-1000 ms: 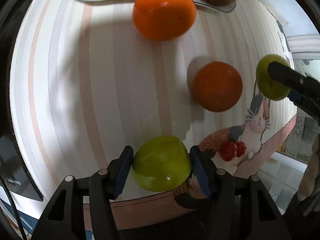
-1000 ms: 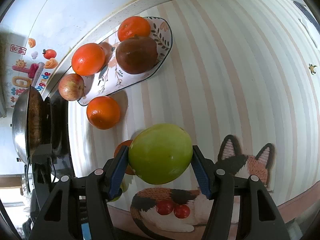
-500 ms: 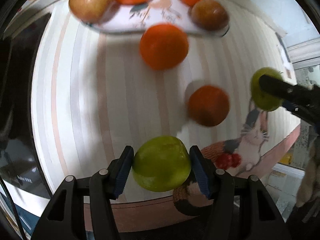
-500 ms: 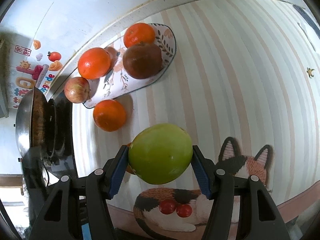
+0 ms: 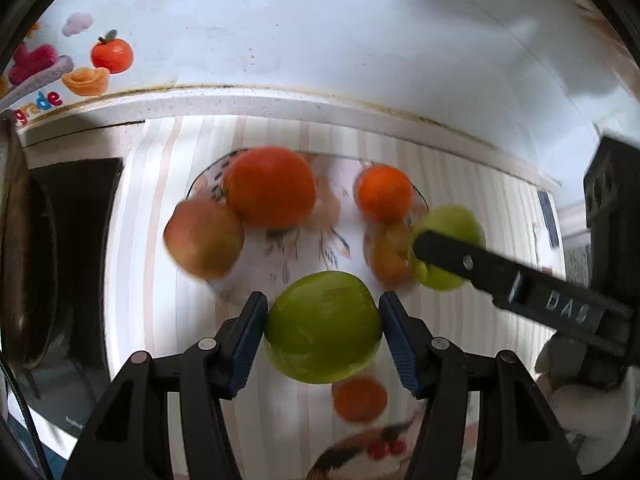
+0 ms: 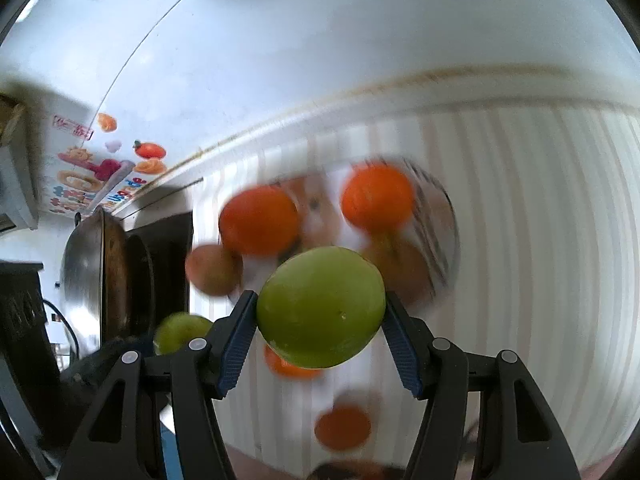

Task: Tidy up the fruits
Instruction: 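Lower both green apples onto the floral plate and open both tools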

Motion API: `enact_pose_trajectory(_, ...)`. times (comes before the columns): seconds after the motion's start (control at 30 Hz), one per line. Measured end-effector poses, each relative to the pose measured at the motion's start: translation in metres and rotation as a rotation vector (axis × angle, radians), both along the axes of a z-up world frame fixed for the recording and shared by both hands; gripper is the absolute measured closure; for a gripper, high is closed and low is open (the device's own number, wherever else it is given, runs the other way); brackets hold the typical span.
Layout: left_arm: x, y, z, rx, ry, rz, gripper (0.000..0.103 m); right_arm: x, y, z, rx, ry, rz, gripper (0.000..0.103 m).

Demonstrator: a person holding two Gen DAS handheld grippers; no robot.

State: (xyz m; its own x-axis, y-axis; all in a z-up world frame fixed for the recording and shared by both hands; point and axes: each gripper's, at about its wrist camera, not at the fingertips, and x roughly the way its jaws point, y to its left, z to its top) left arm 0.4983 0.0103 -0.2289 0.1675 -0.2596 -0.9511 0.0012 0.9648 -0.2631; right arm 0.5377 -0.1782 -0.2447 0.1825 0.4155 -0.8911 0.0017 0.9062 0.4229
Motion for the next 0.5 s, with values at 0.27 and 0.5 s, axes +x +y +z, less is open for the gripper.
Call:
enact_pose_trajectory(0.27,0.034,-0.001,-0.044,0.009,0.091,0.06,0.047,0.085,0.044,-0.039,-0.108,0.114,0.143,0.039)
enact_pose_trajectory(0.5,0.041,0.002,-0.06,-0.007,0.131,0.112,0.047,0.106,0.058,-0.054,-0.151,0.169,0.222,0.037)
